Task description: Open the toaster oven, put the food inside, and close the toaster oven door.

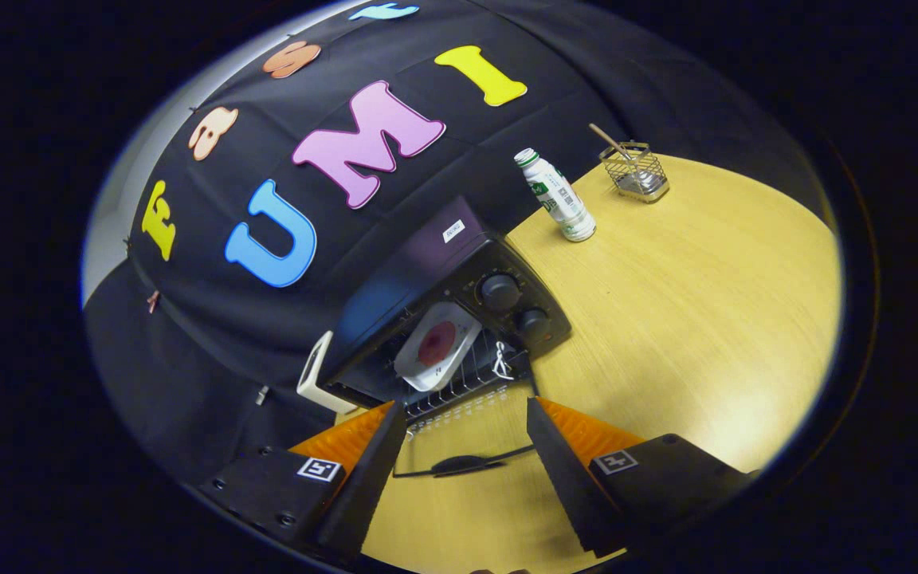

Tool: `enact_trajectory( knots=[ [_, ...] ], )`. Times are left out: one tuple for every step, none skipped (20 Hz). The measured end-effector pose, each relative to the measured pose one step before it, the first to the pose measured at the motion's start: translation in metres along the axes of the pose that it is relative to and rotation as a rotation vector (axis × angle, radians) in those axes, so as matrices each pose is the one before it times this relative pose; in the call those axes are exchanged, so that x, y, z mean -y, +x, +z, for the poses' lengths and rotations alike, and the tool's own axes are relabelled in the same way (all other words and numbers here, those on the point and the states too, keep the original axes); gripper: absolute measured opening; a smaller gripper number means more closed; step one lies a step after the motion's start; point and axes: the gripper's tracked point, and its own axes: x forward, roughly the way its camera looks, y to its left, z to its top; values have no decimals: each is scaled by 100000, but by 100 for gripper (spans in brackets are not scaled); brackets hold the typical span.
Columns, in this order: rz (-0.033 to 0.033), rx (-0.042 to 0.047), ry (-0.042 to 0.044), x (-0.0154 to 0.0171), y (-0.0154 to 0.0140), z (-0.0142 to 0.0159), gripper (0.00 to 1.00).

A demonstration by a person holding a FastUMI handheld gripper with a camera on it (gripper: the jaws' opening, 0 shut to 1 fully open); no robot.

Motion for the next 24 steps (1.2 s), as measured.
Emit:
enact_trajectory(
  knots=[
    [-1192, -1376, -3950, 337, -410, -553, 98],
    [-717, -1748, -4815, 202, -347, -811, 98],
    [-933, -2236, -5845, -124, -197, -1052, 98],
    [20, -2171, -6459, -351, -102, -1110, 98],
    [-362, -2157, -7138, -576, 95, -1227, 98],
    [-1165, -1508, -7189, -371, 272, -1015, 98],
    [-336, -2052, -5965, -246, 252, -791, 98],
    [-198, -2955, -5003, -740, 471, -1065, 98],
    [-290, -2537, -4088, -743, 632, -1009, 98],
    [-939, -2474, -3341, -456, 688, -836, 98],
    [-791, -2664, -2610, -490, 713, -820, 99],
    [-594, -1948, -921, -459, 657, -526, 99],
    [-865, -2126, 1234, -427, 836, -641, 99],
    [-1739, -3072, 1666, -188, 930, -788, 99],
    [-1963, -2466, 1045, 45, 957, -519, 99],
    [-1852, -1292, 71, 27, 899, -295, 99],
    [-1262, -933, 480, -21, 764, -203, 99],
    [-796, -249, 1076, -118, 655, -18, 99],
    [-1285, 152, 1109, 30, 718, 218, 99],
    [-1860, 296, 1328, 140, 698, 264, 99],
    [-1469, -168, 1609, 185, 717, 131, 99],
    [-1793, -778, 1388, 174, 590, 64, 99],
    [-917, 3455, 1205, 45, 300, 1082, 99],
    [-587, -2126, 760, -246, 415, -287, 99]
  ],
)
